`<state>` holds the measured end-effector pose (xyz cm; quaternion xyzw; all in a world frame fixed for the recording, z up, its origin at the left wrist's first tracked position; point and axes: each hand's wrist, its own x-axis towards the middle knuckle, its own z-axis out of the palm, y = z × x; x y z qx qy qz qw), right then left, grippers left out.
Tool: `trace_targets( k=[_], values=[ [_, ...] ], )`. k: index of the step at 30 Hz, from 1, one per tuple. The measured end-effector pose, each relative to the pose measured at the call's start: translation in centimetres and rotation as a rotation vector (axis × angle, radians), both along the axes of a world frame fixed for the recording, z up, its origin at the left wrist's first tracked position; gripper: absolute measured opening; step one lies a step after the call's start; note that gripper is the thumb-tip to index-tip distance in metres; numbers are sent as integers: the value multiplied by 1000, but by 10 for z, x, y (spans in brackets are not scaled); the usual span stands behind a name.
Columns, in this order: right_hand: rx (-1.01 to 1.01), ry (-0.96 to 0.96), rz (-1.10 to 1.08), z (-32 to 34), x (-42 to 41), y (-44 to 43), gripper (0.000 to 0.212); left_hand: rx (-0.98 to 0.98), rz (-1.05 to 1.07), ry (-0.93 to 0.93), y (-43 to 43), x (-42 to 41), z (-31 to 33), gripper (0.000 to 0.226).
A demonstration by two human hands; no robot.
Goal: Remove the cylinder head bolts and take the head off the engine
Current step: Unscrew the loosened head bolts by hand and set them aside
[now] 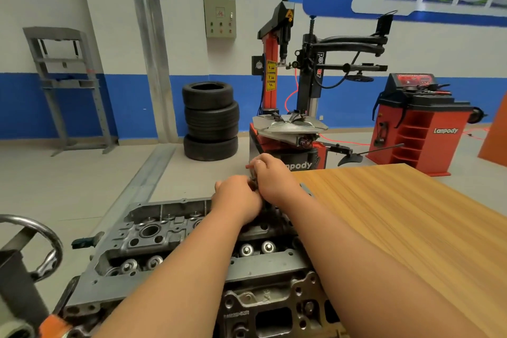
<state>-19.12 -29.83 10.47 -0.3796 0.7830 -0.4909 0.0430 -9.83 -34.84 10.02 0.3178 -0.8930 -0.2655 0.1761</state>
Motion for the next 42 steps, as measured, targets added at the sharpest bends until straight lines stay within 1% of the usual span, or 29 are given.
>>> trace_targets(
  k=[1, 4, 6, 8, 9, 11, 13, 16, 18, 23, 26, 28, 31, 32, 33, 34, 36, 37, 39, 40, 42],
  values=[
    [-60, -59, 17, -1, -3, 1, 24, 38, -37, 33, 0, -3, -1, 19],
    [-273, -380, 56, 0, -11, 8, 29, 79, -111, 64, -2, -7, -8, 24],
    [-305, -456, 117, -1, -13, 9, 30, 53, -159, 52, -5, -9, -13, 22],
    [-278, -451, 165, -1, -11, 7, 31, 35, -186, 58, -8, -10, -15, 18],
    [-269, -441, 162, -1, -9, 7, 31, 35, -194, 58, -9, -11, -15, 18],
    [-262, -407, 116, 0, -9, 6, 31, 3, -199, 30, -10, -13, -15, 23],
    [-241, -334, 52, -1, -10, 6, 31, -44, -214, 8, -9, -14, -16, 23],
    [-169, -154, -52, -2, -10, 3, 31, -68, -265, 37, -11, -16, -16, 18],
    [-137, -91, -81, -2, -9, 1, 30, -79, -270, 42, -13, -15, -17, 19],
    [-146, -86, -68, -4, -7, -2, 30, -190, -223, -5, -10, -16, -17, 23],
    [-144, -81, -52, -4, -3, -5, 29, -177, -222, -46, -13, -18, -18, 25],
    [-188, -189, -21, -3, -3, -3, 28, -144, -231, -18, -14, -18, -18, 26],
    [-326, -512, 124, 1, -9, 6, 24, -194, -212, -9, -11, -19, -17, 29],
    [-353, -588, 154, 2, -10, 8, 23, -205, -199, -13, -10, -19, -17, 29],
    [-348, -600, 152, 2, -10, 9, 22, -202, -190, -12, -10, -19, -17, 28],
    [-313, -542, 119, 2, -10, 9, 21, -187, -186, -7, -10, -20, -16, 25],
    [-214, -291, 23, 0, -6, 6, 22, -152, -172, 8, -10, -21, -16, 17],
    [-221, -192, -5, 0, -3, 3, 23, -141, -156, 17, -11, -21, -16, 17],
    [-318, -121, 1, 0, 0, 0, 25, -150, -137, 15, -10, -22, -16, 21],
    [-328, -104, 15, 0, 0, -1, 24, -164, -139, 1, -10, -22, -15, 21],
    [-291, -114, 44, 1, -1, -1, 14, -158, -156, -20, -9, -22, -16, 23]
  ],
)
